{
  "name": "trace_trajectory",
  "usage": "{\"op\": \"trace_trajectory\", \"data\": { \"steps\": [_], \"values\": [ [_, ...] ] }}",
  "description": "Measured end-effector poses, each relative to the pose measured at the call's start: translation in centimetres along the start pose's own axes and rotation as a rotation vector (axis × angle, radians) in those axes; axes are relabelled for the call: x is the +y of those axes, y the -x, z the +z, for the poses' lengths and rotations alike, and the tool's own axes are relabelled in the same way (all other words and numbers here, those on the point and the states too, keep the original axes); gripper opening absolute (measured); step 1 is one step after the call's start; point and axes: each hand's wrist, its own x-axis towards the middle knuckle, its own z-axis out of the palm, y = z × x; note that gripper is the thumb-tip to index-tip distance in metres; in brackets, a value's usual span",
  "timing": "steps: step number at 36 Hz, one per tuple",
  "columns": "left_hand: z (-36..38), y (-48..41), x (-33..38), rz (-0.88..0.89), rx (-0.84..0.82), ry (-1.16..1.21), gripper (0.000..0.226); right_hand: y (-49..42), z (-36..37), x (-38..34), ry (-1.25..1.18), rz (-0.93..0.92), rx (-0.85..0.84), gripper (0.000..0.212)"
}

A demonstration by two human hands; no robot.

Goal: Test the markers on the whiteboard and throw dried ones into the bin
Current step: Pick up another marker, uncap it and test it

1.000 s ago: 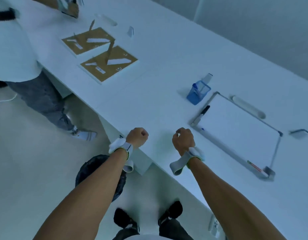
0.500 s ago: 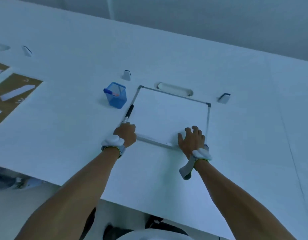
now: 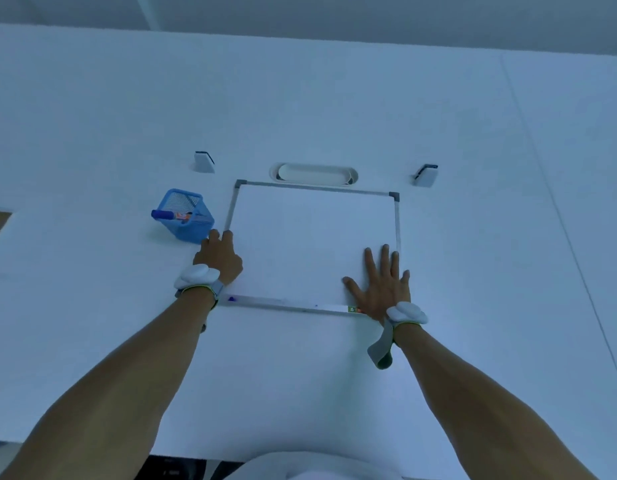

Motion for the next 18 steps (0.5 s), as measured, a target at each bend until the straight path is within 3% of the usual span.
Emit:
{"op": "trace_trajectory", "data": {
  "steps": [9,14,18],
  "values": [
    [0.4,-2.6,0.2,-0.003,-0.070,0.048,0.053,0.0,-0.2,-0.2,0.000,0.011,-0.013,0.086],
    [0.5,-3.5,0.2,-0.005,-0.050,0.078,0.047,0.0,-0.3,-0.3,-0.003,0.025,-0.020,0.087],
    [-0.1,-4.7,0.5,0.094,0.024,0.120,0.045,0.0,-0.3,-0.4,0.014,0.031,-0.023,0.087]
  ]
}}
